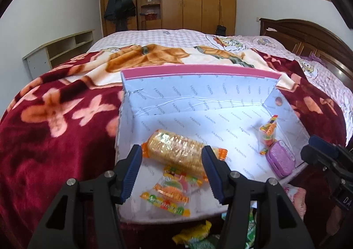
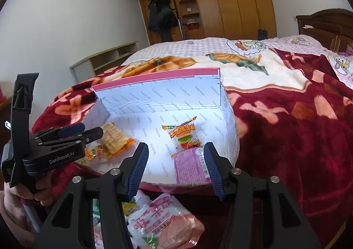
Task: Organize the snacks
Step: 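Carry cracker packet and purple tin into the pink box and release both, then move both open tools back to the snack pile beside the box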
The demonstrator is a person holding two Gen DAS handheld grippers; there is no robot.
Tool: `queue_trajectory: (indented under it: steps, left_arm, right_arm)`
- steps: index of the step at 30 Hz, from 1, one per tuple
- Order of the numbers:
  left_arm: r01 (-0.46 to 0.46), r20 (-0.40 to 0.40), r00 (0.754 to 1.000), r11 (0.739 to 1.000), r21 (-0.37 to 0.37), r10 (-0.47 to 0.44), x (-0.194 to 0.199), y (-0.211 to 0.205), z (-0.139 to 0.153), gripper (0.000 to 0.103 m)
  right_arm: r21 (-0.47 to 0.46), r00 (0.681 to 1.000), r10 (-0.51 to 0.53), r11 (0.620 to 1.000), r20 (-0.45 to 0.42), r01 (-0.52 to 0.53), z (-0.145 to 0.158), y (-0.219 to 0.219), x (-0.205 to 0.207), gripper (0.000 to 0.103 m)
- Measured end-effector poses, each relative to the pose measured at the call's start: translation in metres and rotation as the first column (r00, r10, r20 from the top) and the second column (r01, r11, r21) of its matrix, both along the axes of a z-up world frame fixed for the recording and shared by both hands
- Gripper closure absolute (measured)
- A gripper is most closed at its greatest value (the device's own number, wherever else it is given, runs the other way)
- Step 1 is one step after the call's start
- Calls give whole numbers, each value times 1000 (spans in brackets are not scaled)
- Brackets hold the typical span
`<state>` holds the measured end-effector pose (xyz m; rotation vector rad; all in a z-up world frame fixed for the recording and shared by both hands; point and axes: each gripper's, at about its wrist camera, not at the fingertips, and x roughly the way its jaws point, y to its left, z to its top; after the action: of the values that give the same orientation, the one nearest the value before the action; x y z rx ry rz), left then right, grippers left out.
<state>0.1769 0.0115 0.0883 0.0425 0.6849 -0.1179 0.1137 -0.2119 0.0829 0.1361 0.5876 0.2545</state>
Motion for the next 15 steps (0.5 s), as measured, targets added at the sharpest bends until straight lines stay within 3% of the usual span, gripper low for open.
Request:
queue_trajectory:
  steps: [15]
  left_arm:
    - [-27, -32, 999, 996, -84, 24, -55, 18, 0, 44]
  right_arm:
    - [42, 1000, -15, 999, -4, 15, -4, -4, -45, 49]
